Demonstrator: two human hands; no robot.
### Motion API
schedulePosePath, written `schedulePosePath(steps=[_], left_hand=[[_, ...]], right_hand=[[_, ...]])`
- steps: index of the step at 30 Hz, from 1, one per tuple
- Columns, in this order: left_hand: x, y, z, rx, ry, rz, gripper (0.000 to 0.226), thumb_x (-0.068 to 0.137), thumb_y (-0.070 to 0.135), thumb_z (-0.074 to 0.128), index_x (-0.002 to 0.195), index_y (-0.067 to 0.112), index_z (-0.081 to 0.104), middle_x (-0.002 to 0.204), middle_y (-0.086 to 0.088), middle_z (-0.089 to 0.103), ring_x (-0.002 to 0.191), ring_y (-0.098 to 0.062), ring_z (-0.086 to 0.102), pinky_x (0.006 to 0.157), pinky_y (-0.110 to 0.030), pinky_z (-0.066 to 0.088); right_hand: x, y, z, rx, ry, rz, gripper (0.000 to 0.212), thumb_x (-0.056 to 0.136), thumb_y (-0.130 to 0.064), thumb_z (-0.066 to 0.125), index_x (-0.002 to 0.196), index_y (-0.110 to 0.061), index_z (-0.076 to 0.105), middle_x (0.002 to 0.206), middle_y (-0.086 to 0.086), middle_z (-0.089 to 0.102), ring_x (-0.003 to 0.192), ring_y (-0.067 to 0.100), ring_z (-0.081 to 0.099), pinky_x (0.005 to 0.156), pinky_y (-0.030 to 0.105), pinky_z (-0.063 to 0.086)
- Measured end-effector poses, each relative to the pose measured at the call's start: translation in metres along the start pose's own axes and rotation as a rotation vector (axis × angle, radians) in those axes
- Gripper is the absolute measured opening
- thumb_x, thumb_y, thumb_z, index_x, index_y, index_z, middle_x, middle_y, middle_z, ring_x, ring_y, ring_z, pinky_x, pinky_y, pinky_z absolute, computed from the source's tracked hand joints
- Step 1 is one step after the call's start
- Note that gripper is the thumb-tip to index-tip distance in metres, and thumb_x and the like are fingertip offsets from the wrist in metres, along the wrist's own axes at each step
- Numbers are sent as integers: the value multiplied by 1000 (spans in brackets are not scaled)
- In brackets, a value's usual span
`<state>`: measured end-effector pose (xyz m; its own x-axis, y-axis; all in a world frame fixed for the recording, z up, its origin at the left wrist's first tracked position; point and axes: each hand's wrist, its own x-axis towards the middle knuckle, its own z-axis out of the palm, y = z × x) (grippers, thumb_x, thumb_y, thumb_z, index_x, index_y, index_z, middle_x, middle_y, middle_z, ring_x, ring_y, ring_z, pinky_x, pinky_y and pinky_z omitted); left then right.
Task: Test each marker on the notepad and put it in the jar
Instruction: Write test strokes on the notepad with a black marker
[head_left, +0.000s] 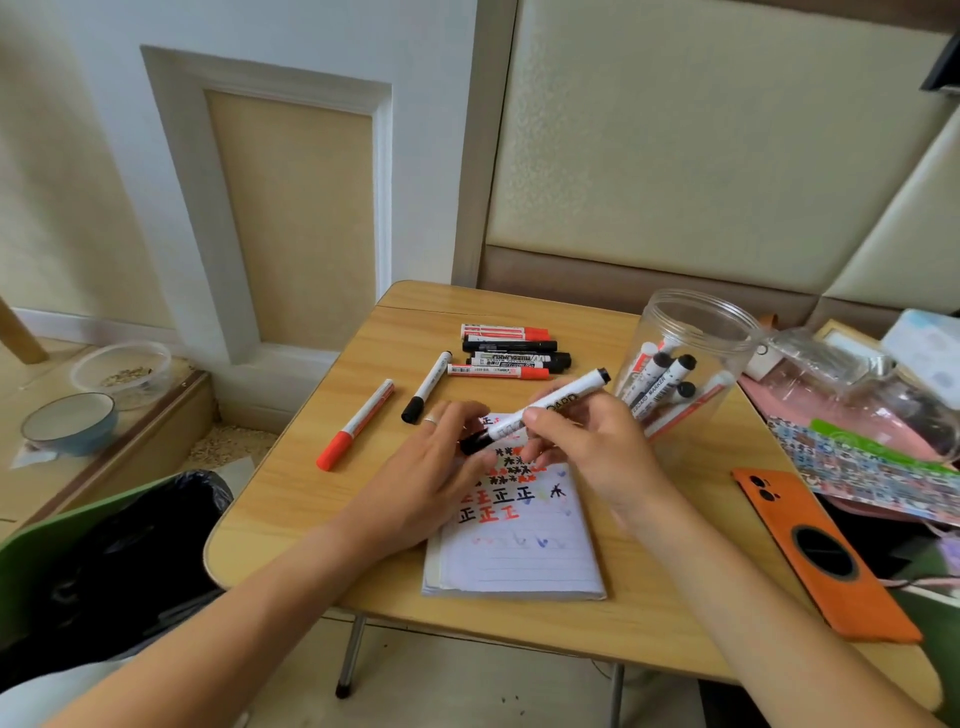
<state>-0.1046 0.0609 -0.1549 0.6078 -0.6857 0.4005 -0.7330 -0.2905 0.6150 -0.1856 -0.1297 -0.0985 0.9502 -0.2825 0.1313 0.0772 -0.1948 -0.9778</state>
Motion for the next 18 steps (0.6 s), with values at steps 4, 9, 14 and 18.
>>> schedulePosePath(steps=[4, 9, 14, 18], left_hand=[[3, -2, 2, 94, -16, -8, 20, 106, 37, 43, 108, 20, 53, 110, 12, 46, 90, -6, 50, 77, -31, 46], [2, -4, 6, 146, -56, 50, 36, 106, 45, 36, 107, 18, 59, 116, 9, 46, 94, -7, 51, 84, -28, 44], [2, -4, 5, 140, -82, 101, 42, 106, 53, 27, 94, 28, 58, 115, 10, 47, 98, 2, 47, 88, -21, 39], [3, -3, 6, 132, -74, 141, 36, 108, 50, 26, 90, 33, 53, 112, 9, 49, 101, -5, 50, 92, -32, 44]], right_hand=[[-6, 0, -7, 109, -44, 85, 8, 94, -13, 71, 100, -10, 70, 94, 12, 77, 87, 25, 75, 76, 35, 60], [2, 3, -30, -388, 71, -249, 6, 92, -16, 73, 89, -20, 71, 88, -7, 72, 87, 7, 68, 80, 25, 54], [-3, 11, -20, -1113, 7, -623, 18, 95, -40, 59, 91, -28, 73, 101, -17, 69, 106, 8, 57, 114, 47, 32], [-7, 14, -9, -1178, -197, -657, 28, 94, -46, 55, 99, -24, 72, 105, -11, 66, 112, 14, 56, 114, 50, 33]])
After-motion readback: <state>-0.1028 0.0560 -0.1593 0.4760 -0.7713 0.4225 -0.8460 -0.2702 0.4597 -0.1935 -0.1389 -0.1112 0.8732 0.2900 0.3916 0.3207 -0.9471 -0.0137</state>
